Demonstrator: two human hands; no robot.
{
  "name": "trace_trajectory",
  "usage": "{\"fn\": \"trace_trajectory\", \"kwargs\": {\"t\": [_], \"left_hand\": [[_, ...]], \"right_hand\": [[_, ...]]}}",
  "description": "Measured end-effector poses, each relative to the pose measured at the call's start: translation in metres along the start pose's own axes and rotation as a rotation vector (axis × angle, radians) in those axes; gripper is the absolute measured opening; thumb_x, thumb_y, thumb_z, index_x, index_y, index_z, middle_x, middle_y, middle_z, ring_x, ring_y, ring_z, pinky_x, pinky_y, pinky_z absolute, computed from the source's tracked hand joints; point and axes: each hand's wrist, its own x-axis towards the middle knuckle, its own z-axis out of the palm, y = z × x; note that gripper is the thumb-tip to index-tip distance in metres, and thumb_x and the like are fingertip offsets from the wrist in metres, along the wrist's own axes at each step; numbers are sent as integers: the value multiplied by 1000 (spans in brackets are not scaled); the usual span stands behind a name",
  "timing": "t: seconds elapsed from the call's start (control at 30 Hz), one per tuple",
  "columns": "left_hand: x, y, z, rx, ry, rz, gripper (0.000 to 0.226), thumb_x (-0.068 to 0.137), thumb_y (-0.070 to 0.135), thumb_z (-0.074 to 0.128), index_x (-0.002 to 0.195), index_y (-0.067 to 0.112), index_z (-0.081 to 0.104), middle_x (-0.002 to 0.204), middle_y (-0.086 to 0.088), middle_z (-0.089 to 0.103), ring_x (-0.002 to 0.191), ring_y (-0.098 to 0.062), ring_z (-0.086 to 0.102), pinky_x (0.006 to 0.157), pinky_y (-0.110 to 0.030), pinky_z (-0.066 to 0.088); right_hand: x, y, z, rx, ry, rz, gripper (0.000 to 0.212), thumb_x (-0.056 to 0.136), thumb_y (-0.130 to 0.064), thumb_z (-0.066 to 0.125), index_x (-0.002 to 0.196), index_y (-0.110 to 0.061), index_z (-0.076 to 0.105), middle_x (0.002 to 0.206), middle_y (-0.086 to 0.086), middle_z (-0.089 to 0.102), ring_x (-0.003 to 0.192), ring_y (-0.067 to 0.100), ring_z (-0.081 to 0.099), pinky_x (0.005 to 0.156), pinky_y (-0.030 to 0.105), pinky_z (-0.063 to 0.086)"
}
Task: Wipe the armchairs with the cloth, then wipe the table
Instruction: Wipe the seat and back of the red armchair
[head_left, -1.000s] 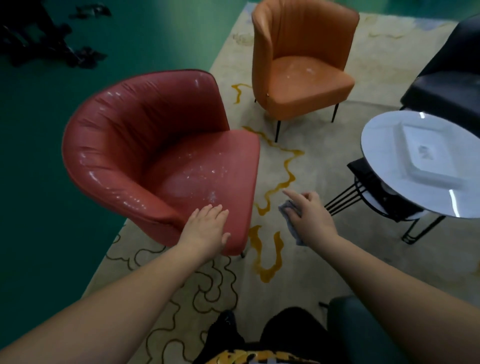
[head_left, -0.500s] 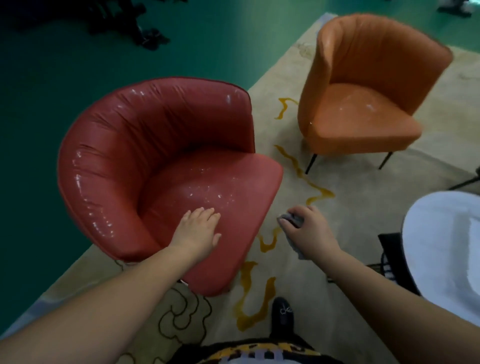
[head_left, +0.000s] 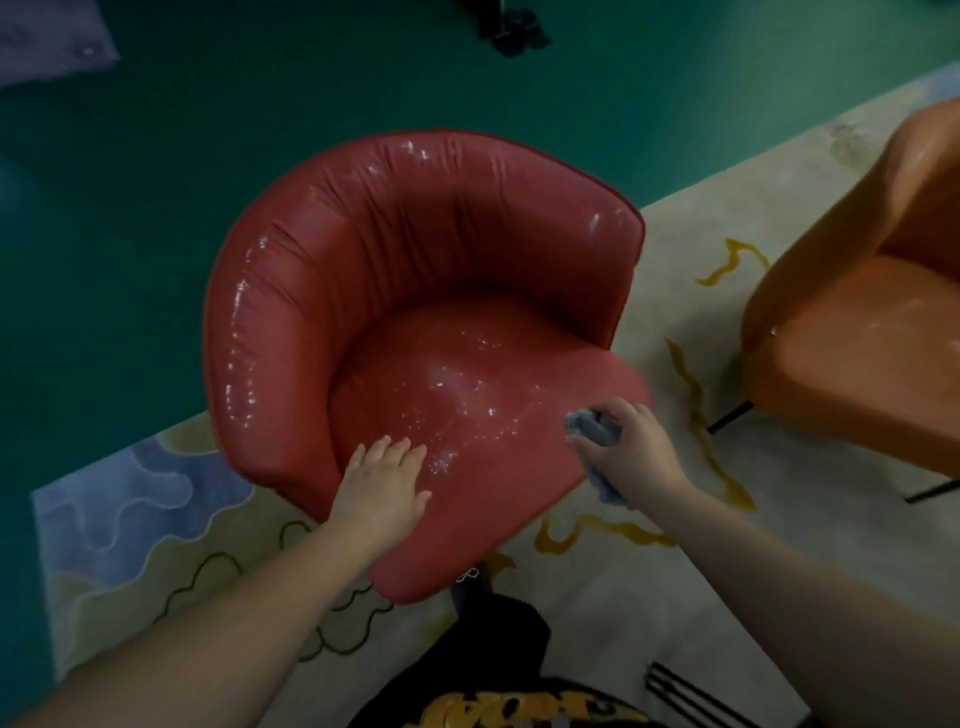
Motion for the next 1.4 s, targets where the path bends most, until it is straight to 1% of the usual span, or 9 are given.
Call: {"fn": "trace_trajectory", "kwargs": {"t": [0.33, 0.5, 0.67, 0.83, 1.03, 1.1, 1.2, 1.3, 1.4], "left_hand": [[88, 3, -10, -139, 16, -175, 66, 96, 47, 40, 152, 24, 13, 160, 1, 11, 147, -20, 5, 119, -42, 5], [119, 7, 1, -207, 64, -300, 67, 95, 47, 42, 152, 25, 15, 160, 2, 12, 147, -19, 6, 119, -42, 7], [137, 21, 40, -348, 102, -524, 67, 95, 44, 46, 152, 23, 18, 159, 1, 15, 146, -19, 10, 119, -42, 12], [127, 38, 102, -525, 146, -775, 68, 92, 44, 50, 150, 23, 23, 159, 2, 17, 145, -19, 14, 117, -42, 18], [100, 37, 188, -616, 191, -913, 74, 87, 47, 58, 149, 25, 25, 158, 5, 18, 145, -17, 10, 118, -38, 14], [91, 31, 216, -604, 202, -931, 77, 85, 49, 59, 150, 27, 24, 158, 7, 16, 146, -16, 8, 119, -39, 12], [78, 24, 255, -590, 232, -947, 81, 82, 53, 62, 149, 28, 25, 158, 8, 18, 146, -16, 10, 118, -39, 14], [68, 19, 287, -598, 268, -963, 84, 77, 54, 66, 148, 29, 28, 157, 7, 20, 145, -16, 13, 118, -39, 15], [62, 13, 311, -609, 275, -969, 87, 75, 57, 65, 148, 29, 26, 158, 8, 17, 145, -15, 13, 119, -39, 15]], "right_hand": [[116, 8, -16, -137, -68, -81, 39, 86, -31, 64, 125, -29, 57, 109, 0, 51, 105, 18, 53, 88, 34, 50], [175, 26, -1, -155, -198, -94, 48, 86, -30, 64, 133, -29, 51, 123, 5, 54, 107, 16, 52, 88, 20, 34], [226, 37, 23, -173, -343, -229, 53, 83, -28, 69, 133, -24, 50, 124, -4, 56, 114, 10, 52, 90, 14, 33], [248, 45, 69, -36, -502, -300, 26, 81, -22, 72, 92, -42, 59, 82, -29, 58, 79, -26, 52, 53, -7, 35], [243, 65, 168, 62, -622, -328, 36, 85, -20, 71, 118, -30, 61, 90, -25, 59, 70, -25, 55, 42, -1, 37], [236, 70, 204, 55, -660, -389, 34, 86, -23, 70, 117, -32, 61, 98, -22, 62, 78, -21, 57, 48, -2, 40], [221, 79, 260, 29, -686, -522, 32, 86, -24, 69, 114, -38, 61, 111, -22, 60, 99, -11, 56, 74, -2, 43], [207, 87, 311, -15, -648, -703, 33, 86, -21, 69, 118, -28, 63, 110, -24, 56, 108, -1, 52, 95, 7, 33], [200, 96, 348, -197, -600, -928, 40, 85, -25, 69, 124, -19, 62, 120, -6, 56, 110, 15, 46, 104, 13, 24]]}}
